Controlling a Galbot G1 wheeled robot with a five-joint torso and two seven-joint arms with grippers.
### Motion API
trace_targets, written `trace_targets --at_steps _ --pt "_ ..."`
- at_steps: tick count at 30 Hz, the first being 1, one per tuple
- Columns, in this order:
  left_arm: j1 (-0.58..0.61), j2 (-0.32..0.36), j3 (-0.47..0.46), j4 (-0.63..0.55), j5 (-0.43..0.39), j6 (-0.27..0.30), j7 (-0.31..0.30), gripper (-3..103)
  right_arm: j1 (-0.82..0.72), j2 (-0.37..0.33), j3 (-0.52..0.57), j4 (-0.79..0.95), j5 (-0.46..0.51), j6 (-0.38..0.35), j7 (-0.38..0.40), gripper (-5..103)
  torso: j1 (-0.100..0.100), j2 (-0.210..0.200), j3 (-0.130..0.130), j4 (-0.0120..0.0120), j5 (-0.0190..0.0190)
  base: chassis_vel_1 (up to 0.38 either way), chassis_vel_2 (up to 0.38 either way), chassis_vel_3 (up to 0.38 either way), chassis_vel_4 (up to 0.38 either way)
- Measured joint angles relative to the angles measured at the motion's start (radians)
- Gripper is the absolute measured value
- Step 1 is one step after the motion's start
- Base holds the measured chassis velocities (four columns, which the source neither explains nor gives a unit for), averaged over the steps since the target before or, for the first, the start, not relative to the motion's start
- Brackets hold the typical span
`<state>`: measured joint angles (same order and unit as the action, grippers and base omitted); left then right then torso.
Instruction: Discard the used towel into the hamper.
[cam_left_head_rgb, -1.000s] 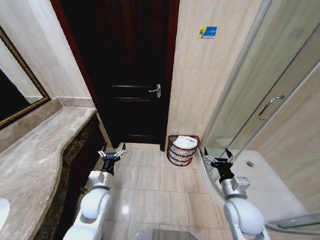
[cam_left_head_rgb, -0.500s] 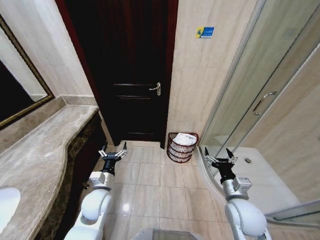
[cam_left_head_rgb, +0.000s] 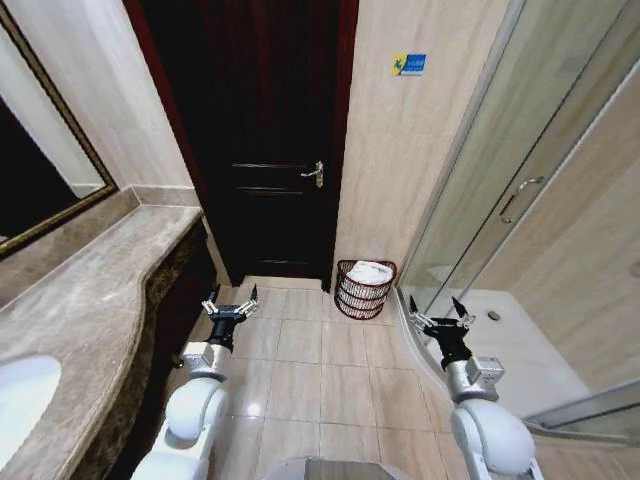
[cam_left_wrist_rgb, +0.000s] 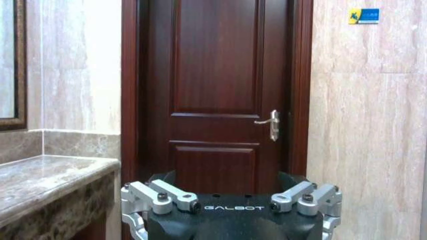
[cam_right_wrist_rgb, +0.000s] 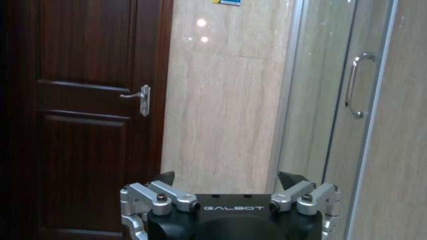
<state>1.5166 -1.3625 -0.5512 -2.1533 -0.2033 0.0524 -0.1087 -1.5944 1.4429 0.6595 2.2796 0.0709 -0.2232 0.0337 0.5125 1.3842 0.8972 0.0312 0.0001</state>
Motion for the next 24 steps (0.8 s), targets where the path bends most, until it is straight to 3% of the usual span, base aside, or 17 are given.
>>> trace_targets --at_steps 15,24 --pt "-0.014 0.002 0.013 0.02 0.008 -0.04 -0.01 100 0.019 -0.014 -0.005 -0.011 0.005 -0.003 0.0 100 0.0 0.0 0.0 0.0 -0.0001 0.091 -0.052 -0.058 0.09" --pt "-0.007 0.001 0.018 -0.001 0.014 -0.035 -0.01 100 0.008 -0.008 -0.001 -0.002 0.009 -0.002 0.0 100 0.0 0.0 0.0 0.0 0.0 0.066 -0.064 -0.064 0.068"
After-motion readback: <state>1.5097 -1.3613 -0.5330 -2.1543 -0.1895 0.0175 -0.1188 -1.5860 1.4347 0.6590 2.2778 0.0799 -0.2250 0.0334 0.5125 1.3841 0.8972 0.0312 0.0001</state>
